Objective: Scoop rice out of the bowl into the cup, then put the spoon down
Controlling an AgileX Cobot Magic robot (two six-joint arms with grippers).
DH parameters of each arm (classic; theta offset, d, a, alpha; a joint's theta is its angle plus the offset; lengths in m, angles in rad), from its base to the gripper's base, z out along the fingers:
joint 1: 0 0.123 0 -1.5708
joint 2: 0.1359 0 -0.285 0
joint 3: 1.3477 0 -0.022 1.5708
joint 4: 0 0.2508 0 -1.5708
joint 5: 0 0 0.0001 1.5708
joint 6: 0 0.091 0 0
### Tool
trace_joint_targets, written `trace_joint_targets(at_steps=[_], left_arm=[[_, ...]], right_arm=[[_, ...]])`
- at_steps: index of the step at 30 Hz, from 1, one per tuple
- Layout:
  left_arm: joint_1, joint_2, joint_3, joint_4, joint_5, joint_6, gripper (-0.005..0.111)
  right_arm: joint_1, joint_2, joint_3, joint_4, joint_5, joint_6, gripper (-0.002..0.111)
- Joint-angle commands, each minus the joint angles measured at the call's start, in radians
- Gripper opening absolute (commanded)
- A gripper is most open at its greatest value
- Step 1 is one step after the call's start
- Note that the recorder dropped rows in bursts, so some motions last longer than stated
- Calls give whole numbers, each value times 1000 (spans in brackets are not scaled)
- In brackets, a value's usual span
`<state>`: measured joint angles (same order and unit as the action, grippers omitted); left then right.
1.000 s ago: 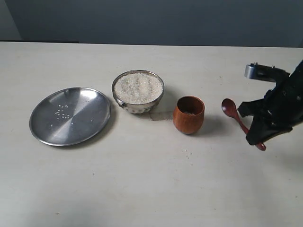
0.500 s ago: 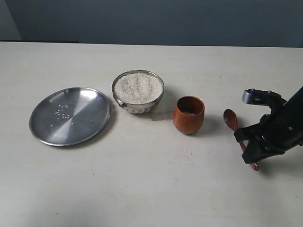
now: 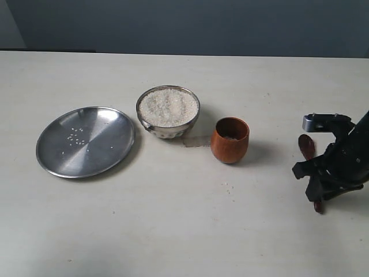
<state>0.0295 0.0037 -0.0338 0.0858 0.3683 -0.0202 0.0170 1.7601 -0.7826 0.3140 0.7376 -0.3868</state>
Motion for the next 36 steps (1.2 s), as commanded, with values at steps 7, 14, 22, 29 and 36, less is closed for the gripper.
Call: trace_joint_targets(at_steps=[7, 14, 22, 29, 36], left_arm=[[1, -4, 3, 19, -2, -1, 0], [1, -4, 3, 27, -2, -1, 0], [1, -4, 3, 27, -2, -1, 0], [1, -4, 3, 27, -2, -1, 0], [1, -4, 3, 27, -2, -1, 0]], right_arm=[[-2, -41, 3, -163, 39, 204, 36], [142, -164, 74, -274, -95, 379, 29], [159, -160, 173, -308, -287, 466, 31], [159, -160, 259, -308, -476, 483, 31], [159, -160, 288, -336, -518, 494, 28]])
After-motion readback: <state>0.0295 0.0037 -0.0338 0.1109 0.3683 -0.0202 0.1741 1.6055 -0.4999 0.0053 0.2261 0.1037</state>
